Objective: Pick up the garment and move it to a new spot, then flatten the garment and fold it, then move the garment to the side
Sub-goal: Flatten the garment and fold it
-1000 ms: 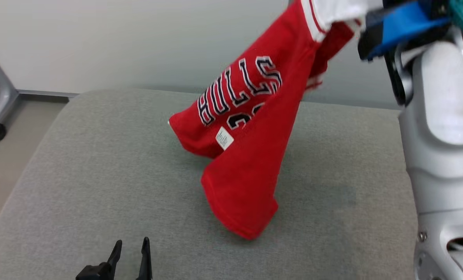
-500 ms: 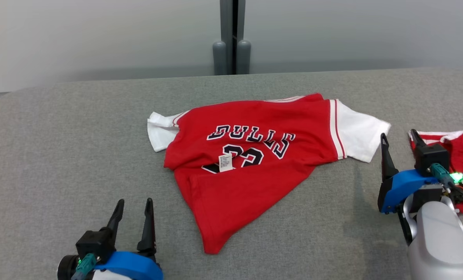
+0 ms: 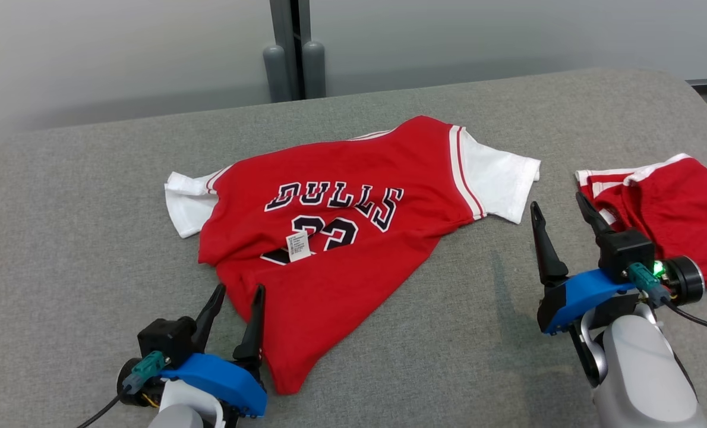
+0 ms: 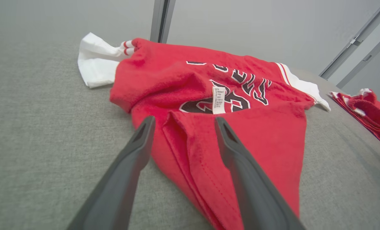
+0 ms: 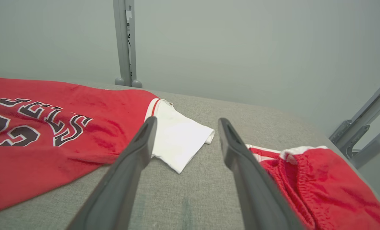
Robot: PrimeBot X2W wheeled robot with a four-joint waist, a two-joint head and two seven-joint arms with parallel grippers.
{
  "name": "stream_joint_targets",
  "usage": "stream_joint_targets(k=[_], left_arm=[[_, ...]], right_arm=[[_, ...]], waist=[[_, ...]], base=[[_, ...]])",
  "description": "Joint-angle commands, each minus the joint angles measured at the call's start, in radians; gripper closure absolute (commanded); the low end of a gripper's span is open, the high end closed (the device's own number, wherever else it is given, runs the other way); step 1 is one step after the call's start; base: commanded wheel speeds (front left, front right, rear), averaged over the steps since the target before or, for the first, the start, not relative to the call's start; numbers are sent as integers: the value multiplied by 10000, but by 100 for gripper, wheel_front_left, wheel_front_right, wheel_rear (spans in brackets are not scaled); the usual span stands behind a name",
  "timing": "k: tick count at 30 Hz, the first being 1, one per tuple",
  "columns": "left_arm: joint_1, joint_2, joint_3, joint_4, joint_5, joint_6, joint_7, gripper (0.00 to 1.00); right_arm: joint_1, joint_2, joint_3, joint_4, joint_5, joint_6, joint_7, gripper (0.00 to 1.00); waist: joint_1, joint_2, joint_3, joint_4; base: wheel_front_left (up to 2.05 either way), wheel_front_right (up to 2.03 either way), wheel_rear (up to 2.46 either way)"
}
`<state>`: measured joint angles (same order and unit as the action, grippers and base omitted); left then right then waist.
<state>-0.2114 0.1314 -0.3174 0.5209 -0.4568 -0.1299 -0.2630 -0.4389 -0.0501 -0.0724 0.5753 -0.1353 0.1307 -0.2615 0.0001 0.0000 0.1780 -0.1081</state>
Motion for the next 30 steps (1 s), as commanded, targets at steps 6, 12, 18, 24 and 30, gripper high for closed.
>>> stream_joint_targets(k=[6,12,18,24,30], left_arm=[[-793,509,-728,575,-678,-12,-24,0],[-1144,760,-1144,1067,-1105,-13,-24,0],[-1319,846,-1630,1163,-1245,-13,-22,0],[-1444,965,-1821,1026,-1113,-13,-24,100],[-1166,945,-1724,-114,-400,-13,-24,100]], right_arm=[[249,-18,461,-318,418,1,-51,0],[261,-16,687,-399,595,1,-52,0],[246,-15,752,-477,741,1,-52,0],[199,-14,712,-520,824,1,-52,0],[273,-16,444,-525,958,1,-52,0]], waist=[[-1,0,204,-231],[-1,0,292,-330],[-1,0,348,-340],[-1,0,365,-282],[-1,0,97,-208]], base=[[0,0,0],[0,0,0],[0,0,0],[0,0,0],[0,0,0]])
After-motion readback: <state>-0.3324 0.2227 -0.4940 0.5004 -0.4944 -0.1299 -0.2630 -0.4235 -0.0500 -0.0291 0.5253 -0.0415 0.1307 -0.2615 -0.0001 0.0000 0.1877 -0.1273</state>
